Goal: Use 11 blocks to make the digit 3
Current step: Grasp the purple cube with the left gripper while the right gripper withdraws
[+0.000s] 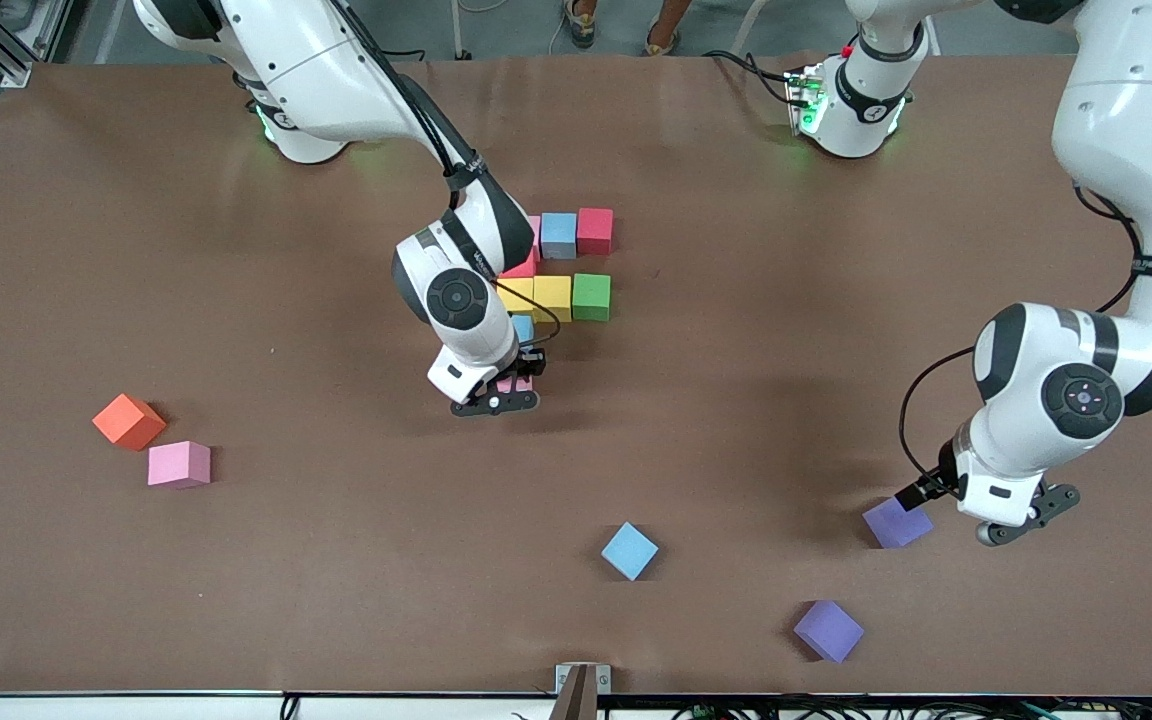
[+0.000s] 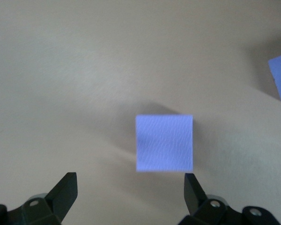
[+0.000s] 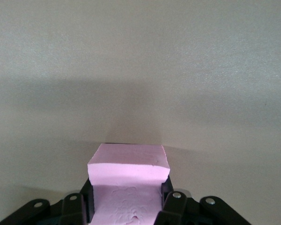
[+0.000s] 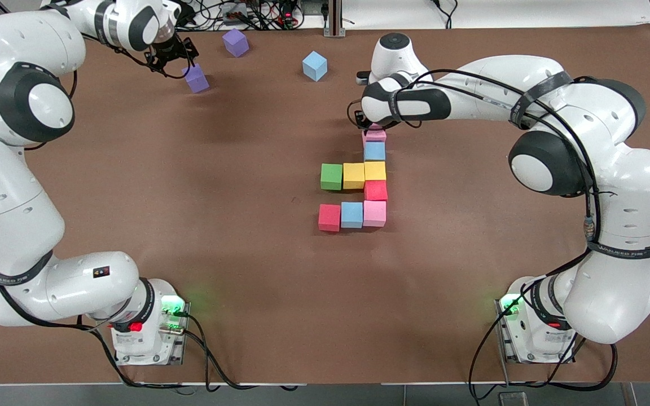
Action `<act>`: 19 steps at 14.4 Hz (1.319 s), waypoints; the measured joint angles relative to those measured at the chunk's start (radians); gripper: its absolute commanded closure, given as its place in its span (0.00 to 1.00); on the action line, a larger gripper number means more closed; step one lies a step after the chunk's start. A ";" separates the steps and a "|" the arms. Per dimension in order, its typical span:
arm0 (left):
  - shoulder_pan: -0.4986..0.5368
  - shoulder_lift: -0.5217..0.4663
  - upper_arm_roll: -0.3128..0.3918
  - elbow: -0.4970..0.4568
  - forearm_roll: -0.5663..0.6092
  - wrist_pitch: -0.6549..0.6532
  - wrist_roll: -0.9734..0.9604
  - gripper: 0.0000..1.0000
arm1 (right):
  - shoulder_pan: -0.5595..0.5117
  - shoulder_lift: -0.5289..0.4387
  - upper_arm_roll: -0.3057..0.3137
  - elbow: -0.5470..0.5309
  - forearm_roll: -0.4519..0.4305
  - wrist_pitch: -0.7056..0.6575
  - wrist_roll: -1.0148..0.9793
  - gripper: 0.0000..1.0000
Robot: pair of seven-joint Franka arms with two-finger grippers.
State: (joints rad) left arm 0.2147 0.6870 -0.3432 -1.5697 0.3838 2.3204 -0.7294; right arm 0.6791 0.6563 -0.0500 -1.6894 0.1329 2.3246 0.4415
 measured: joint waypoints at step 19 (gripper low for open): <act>0.007 0.193 0.001 0.107 0.087 0.221 0.003 0.02 | 0.002 -0.004 0.004 -0.012 0.000 0.005 0.000 0.53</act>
State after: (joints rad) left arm 0.2214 0.8802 -0.3427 -1.4625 0.4704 2.5415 -0.7268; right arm 0.6808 0.6519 -0.0458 -1.7010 0.1328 2.3297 0.4416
